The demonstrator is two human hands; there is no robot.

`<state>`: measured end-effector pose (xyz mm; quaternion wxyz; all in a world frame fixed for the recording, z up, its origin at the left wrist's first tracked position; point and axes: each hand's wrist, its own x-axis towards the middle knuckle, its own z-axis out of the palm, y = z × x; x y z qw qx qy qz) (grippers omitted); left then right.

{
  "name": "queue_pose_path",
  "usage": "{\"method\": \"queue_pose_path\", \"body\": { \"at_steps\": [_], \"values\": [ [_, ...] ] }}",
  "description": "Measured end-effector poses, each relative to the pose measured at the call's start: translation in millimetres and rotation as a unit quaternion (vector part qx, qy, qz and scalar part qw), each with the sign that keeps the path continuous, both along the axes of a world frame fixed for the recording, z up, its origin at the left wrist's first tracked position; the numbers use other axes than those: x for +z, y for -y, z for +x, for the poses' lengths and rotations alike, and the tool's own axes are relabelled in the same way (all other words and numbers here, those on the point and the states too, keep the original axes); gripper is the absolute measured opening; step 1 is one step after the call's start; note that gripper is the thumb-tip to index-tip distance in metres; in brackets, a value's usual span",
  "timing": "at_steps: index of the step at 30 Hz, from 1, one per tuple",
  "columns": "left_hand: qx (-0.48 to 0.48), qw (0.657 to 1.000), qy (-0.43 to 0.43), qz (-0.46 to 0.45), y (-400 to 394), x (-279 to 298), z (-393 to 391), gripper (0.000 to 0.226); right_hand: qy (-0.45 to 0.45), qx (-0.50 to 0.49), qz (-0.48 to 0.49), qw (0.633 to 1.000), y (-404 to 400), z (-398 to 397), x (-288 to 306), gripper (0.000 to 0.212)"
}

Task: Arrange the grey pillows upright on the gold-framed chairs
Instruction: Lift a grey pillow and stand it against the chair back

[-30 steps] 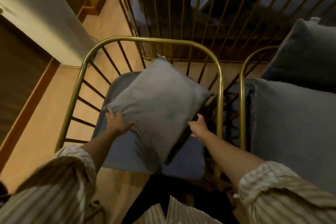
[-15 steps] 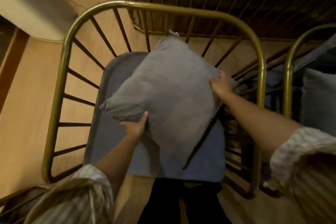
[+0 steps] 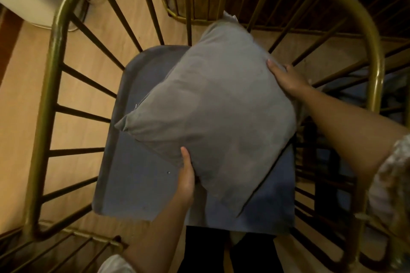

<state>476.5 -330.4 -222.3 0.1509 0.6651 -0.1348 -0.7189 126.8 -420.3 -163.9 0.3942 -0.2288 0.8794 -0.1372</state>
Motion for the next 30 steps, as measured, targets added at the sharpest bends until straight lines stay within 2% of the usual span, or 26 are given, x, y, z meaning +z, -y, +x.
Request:
{"method": "queue_pose_path", "body": {
  "at_steps": [2, 6, 9, 11, 12, 14, 15, 18, 21, 24, 27, 28, 29, 30],
  "values": [
    [0.012, 1.0, 0.004, -0.005, 4.4, 8.2, 5.6, 0.105, -0.013, 0.028, 0.013, 0.999, -2.7, 3.3, 12.2, 0.127],
    [0.047, 0.998, 0.017, -0.044, 23.4, 5.5, 43.1, 0.108, 0.039, 0.054, -0.003, 0.998, -25.4, 14.7, 27.3, 0.108],
    [-0.004, 0.992, 0.072, -0.105, 45.7, 51.8, 57.9, 0.11, 0.084, 0.001, -0.032, 0.996, -55.9, 27.0, 26.2, 0.102],
    [-0.051, 0.983, 0.105, -0.138, 56.7, 73.8, 68.2, 0.095, 0.108, -0.03, -0.049, 0.993, -81.8, 48.0, 29.7, 0.089],
    [-0.081, 0.979, 0.115, -0.148, 61.4, 78.6, 75.3, 0.091, 0.126, -0.045, -0.057, 0.989, -96.8, 60.3, 29.6, 0.093],
    [-0.151, 0.968, 0.121, -0.158, 71.1, 85.5, 90.4, 0.098, 0.136, -0.073, -0.043, 0.987, -126.9, 79.7, 22.7, 0.116],
    [-0.189, 0.962, 0.124, -0.155, 74.9, 89.2, 96.5, 0.099, 0.145, -0.089, -0.035, 0.985, -142.8, 87.7, 19.1, 0.121],
    [-0.264, 0.942, 0.157, -0.135, 83.2, 94.3, 109.7, 0.083, 0.2, -0.133, -0.022, 0.97, -181.6, 116.3, 17.4, 0.101],
    [-0.299, 0.932, 0.166, -0.119, 86.9, 91.4, 113.6, 0.079, 0.267, -0.166, -0.06, 0.947, -209.4, 150.3, 18.2, 0.116],
    [-0.297, 0.93, 0.18, -0.121, 85.1, 86.0, 113.8, 0.084, 0.278, -0.209, -0.121, 0.93, -223.0, 163.8, -1.0, 0.106],
    [-0.302, 0.923, 0.204, -0.122, 88.8, 73.1, 116.2, 0.115, 0.265, -0.222, -0.13, 0.929, -218.2, 170.5, -3.3, 0.092],
    [-0.309, 0.916, 0.232, -0.111, 89.7, 67.7, 116.6, 0.126, 0.251, -0.227, -0.123, 0.933, -216.7, 171.8, -7.4, 0.098],
    [-0.319, 0.904, 0.266, -0.104, 90.6, 60.3, 116.6, 0.127, 0.237, -0.23, -0.113, 0.937, -215.0, 173.3, -10.8, 0.112],
    [-0.331, 0.887, 0.304, -0.103, 89.2, 56.7, 114.8, 0.12, 0.22, -0.23, -0.099, 0.943, -214.5, 175.4, -15.8, 0.128]
  ]
}}
